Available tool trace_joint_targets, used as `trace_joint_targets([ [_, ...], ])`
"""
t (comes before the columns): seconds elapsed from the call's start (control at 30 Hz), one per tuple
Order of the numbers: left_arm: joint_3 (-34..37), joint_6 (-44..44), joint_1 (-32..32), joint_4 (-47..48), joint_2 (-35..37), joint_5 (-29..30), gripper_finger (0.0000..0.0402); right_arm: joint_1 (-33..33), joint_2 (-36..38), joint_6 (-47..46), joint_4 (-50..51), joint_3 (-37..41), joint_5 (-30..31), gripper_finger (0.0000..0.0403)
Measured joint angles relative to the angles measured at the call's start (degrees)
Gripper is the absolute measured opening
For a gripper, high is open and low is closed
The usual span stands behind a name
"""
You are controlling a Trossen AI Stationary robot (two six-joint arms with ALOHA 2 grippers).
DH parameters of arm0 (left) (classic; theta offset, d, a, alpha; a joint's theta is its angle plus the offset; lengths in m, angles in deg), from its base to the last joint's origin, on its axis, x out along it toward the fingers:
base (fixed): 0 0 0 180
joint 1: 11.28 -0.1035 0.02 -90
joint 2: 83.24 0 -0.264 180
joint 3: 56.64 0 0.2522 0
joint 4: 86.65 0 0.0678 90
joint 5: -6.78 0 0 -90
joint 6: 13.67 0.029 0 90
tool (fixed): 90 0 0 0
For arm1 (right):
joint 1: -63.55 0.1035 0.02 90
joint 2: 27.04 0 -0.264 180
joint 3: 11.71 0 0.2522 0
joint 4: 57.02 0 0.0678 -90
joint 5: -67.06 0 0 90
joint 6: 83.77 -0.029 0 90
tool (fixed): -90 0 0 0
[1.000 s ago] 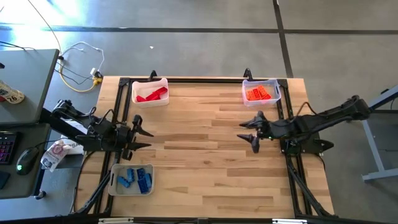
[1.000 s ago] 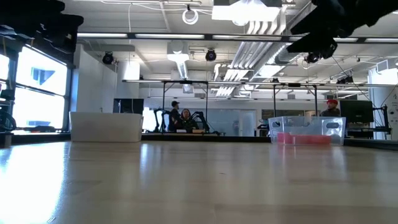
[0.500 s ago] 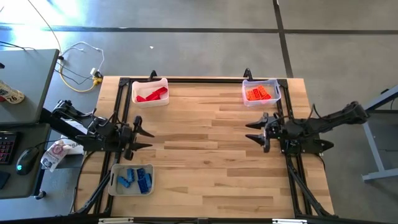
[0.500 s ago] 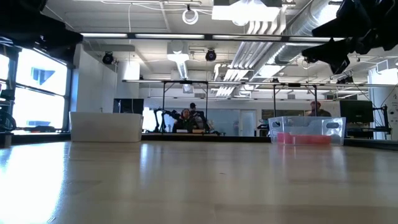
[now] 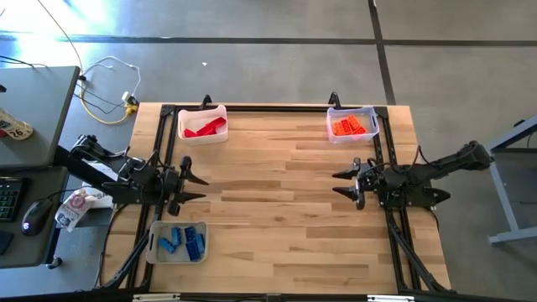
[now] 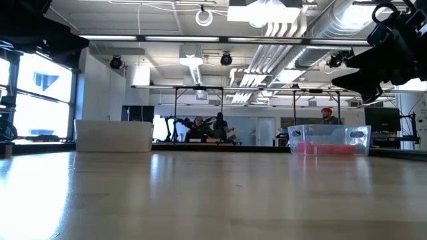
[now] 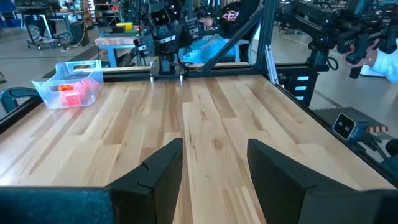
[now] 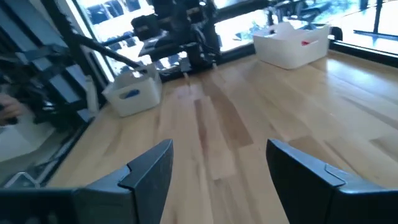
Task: Sort & place blocks by color
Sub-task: Return to Home Position
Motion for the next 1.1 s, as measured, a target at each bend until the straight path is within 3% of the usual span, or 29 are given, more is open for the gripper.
trace_joint_targets([
  [1.1, 0.0, -2.6, 0.0, 0.0, 0.0, 0.2, 0.0168, -0.5, -0.1, -0.1, 0.9, 0.1, 0.8, 0.0244],
])
